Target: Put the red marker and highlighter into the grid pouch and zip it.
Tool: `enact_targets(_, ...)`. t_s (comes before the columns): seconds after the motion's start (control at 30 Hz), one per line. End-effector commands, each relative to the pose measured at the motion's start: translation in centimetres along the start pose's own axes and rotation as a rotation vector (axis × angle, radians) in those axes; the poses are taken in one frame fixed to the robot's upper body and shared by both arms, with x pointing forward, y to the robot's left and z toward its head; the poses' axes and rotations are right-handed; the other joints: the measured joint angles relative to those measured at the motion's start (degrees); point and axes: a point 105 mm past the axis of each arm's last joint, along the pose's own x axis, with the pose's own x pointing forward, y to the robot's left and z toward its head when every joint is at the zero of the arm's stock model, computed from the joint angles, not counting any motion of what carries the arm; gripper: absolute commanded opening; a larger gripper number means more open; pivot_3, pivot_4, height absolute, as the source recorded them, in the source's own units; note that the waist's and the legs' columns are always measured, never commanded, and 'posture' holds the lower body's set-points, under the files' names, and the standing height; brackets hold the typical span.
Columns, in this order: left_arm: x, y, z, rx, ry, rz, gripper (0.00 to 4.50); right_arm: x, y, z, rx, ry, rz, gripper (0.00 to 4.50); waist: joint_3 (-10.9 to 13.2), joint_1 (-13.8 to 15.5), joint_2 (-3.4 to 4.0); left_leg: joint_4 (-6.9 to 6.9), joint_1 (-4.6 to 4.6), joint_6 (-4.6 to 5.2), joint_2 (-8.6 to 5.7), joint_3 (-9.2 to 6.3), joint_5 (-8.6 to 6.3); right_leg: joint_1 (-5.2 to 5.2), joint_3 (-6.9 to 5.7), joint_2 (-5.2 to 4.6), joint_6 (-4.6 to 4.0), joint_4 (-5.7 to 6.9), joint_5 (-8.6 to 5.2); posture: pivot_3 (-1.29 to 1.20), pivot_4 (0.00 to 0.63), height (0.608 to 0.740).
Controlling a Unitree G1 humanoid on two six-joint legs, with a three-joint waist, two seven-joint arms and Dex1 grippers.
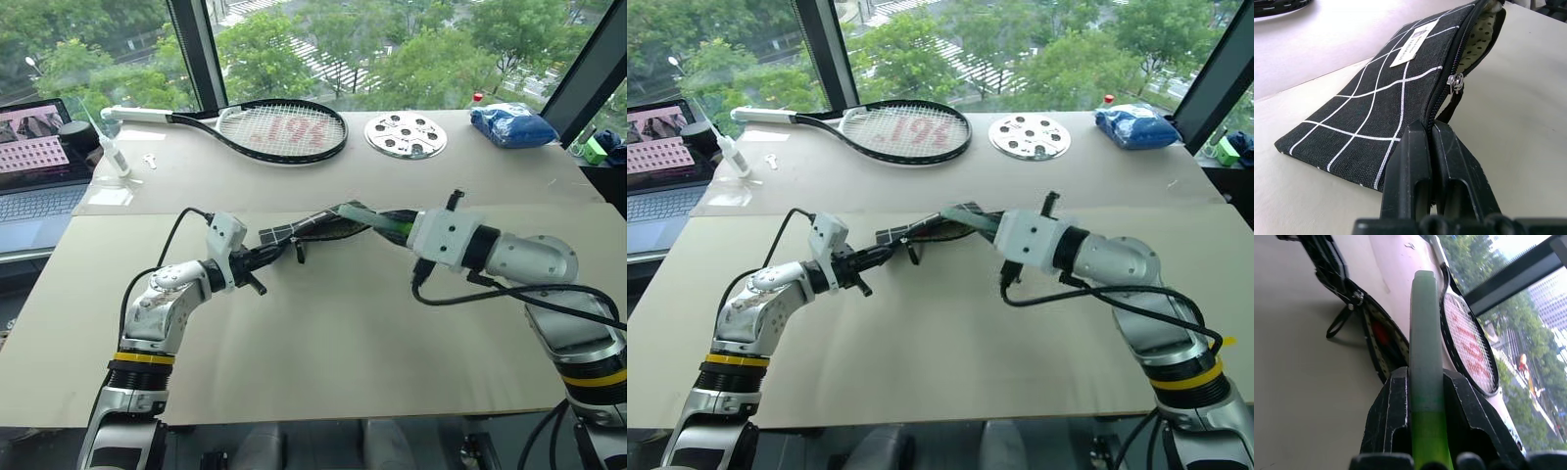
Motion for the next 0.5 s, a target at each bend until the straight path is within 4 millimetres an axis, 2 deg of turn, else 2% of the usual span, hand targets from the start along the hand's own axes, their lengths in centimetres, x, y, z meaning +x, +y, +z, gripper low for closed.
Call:
enact_targets(0.03,0.1,-0.1,1.3,0.038,-0.038,-0.010,0.00,0.7,-0.8,-1.3,-0.161,0.061,-0.043,0.49,0.0,0.0,0.00,0.00,0.00,-0.01,0.00,0.00,0.00,0.00,0.00,0.00,0.00,0.00,0.00,0.00,0.150,0.740)
enact_targets(0.2,-0.1,-0.2,1.1,0.035,-0.036,-0.007,0.00,2.1,0.3,-2.7,-0.311,0.106,-0.017,0.49,0.0,0.0,0.00,0.00,-0.03,-0.16,0.00,0.00,0.09,-0.04,0.00,0.00,-0.01,-0.01,0.00,0.00,0.150,0.740)
enact_targets(0.37,-0.1,-0.2,1.2,0.038,-0.035,-0.011,0.00,3.2,0.9,-3.1,-0.397,0.102,0.002,0.49,0.0,-0.1,0.00,0.00,-0.03,-0.20,0.00,0.00,0.11,-0.04,0.00,0.00,-0.01,-0.02,0.00,0.00,0.150,0.740)
enact_targets(0.5,0.1,-0.4,1.4,0.039,-0.037,-0.024,0.00,4.4,0.7,-2.8,-0.414,0.088,-0.013,0.49,0.0,-0.2,0.00,-0.01,-0.03,-0.19,0.00,0.00,0.11,-0.04,0.00,0.01,-0.01,-0.01,0.00,0.00,0.150,0.740)
